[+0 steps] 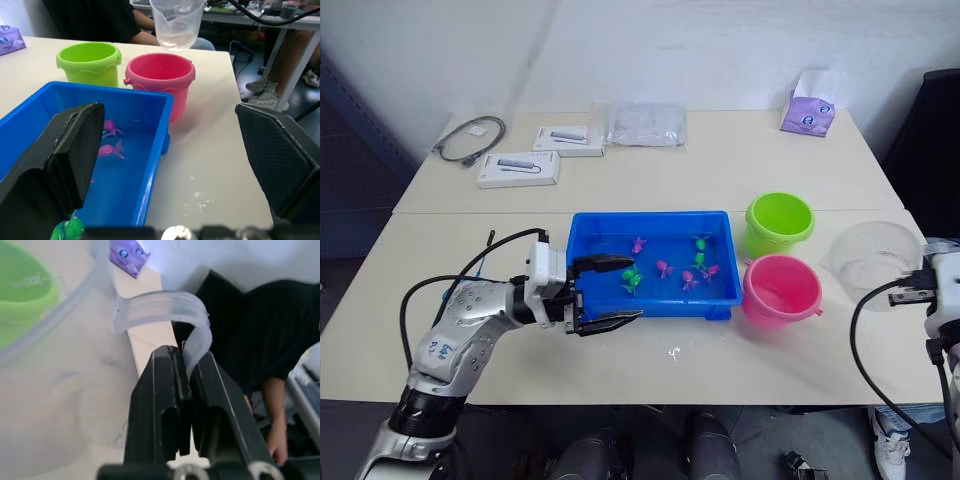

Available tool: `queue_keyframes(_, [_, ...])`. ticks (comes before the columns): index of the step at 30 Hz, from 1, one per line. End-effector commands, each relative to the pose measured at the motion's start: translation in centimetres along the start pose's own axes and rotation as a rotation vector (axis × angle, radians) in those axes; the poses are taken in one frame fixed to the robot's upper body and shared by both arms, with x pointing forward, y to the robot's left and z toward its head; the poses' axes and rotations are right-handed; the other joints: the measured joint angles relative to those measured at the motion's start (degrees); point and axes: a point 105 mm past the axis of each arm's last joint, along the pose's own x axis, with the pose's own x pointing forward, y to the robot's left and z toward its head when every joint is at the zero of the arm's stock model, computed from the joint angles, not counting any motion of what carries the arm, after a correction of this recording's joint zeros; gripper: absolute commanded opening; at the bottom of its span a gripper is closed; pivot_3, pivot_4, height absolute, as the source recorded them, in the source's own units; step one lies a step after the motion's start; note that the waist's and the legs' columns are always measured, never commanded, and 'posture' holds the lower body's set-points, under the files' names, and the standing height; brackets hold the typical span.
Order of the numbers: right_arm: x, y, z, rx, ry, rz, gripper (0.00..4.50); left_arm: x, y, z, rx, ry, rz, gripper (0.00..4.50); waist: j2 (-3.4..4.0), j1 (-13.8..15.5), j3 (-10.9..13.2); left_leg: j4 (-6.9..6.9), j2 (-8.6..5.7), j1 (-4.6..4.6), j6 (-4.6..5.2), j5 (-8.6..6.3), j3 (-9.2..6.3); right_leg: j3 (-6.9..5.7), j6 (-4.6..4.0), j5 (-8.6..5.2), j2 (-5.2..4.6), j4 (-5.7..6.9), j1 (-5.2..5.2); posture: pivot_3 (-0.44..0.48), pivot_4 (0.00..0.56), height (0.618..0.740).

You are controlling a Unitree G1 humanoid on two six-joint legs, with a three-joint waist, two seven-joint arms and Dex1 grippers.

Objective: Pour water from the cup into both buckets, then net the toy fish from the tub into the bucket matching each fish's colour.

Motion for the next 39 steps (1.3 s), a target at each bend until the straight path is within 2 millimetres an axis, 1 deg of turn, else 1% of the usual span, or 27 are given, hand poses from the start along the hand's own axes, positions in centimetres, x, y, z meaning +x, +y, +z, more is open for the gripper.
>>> queue_keyframes(1, [-0.1, -0.6, 2.4, -0.161, -0.072, -0.027, 0.03, 0.5, 0.0, 0.5, 0.034, -0.022, -0.024, 4.50, -0.03, 0.0, 0.0, 0.00, 0.00, -0.02, 0.00, 0.00, 0.00, 0.00, 0.02, 0.01, 0.00, -0.03, 0.00, 0.000, 0.150, 0.740])
queue_keyframes(6, [-0.2, -0.2, 3.1, -0.308, -0.100, -0.022, 0.03, 1.0, 0.2, 0.5, 0.037, -0.037, -0.033, 4.50, -0.05, 0.1, 0.0, 0.00, -0.01, -0.04, 0.00, 0.00, 0.00, -0.02, 0.04, 0.02, 0.03, -0.11, 0.00, 0.000, 0.150, 0.740])
queue_keyframes(14, [-0.1, 0.2, 3.2, -0.437, -0.128, -0.018, 0.03, 1.5, 0.3, 0.5, 0.040, -0.050, -0.036, 4.50, -0.14, 0.1, 0.1, 0.01, -0.01, -0.06, 0.00, 0.01, 0.00, -0.02, 0.06, 0.03, 0.05, -0.13, 0.00, 0.000, 0.150, 0.740])
queue_keyframes(17, [-0.1, 0.4, 3.5, -0.522, -0.159, -0.036, 0.03, 1.8, 0.3, 0.3, 0.041, -0.054, -0.029, 4.50, -0.14, 0.1, 0.1, 0.01, -0.01, -0.05, -0.01, 0.02, 0.00, -0.01, 0.06, 0.03, 0.07, -0.13, 0.00, 0.000, 0.150, 0.740])
queue_keyframes(21, [-0.1, 0.6, 3.4, -0.583, -0.175, -0.043, 0.03, 2.0, 0.3, 0.1, 0.042, -0.056, -0.023, 4.50, -0.15, 0.2, 0.1, 0.02, -0.01, -0.06, -0.01, 0.03, 0.00, -0.01, 0.06, 0.03, 0.07, -0.13, 0.00, 0.000, 0.150, 0.740])
queue_keyframes(39, [0.2, 0.7, 3.5, -0.652, -0.244, -0.062, 0.03, 2.0, 0.2, -0.2, 0.050, -0.053, -0.015, 4.50, -0.15, -0.1, 0.1, 0.02, 0.00, -0.04, -0.03, 0.06, 0.01, 0.00, 0.06, 0.03, 0.08, -0.11, 0.01, 0.000, 0.150, 0.740])
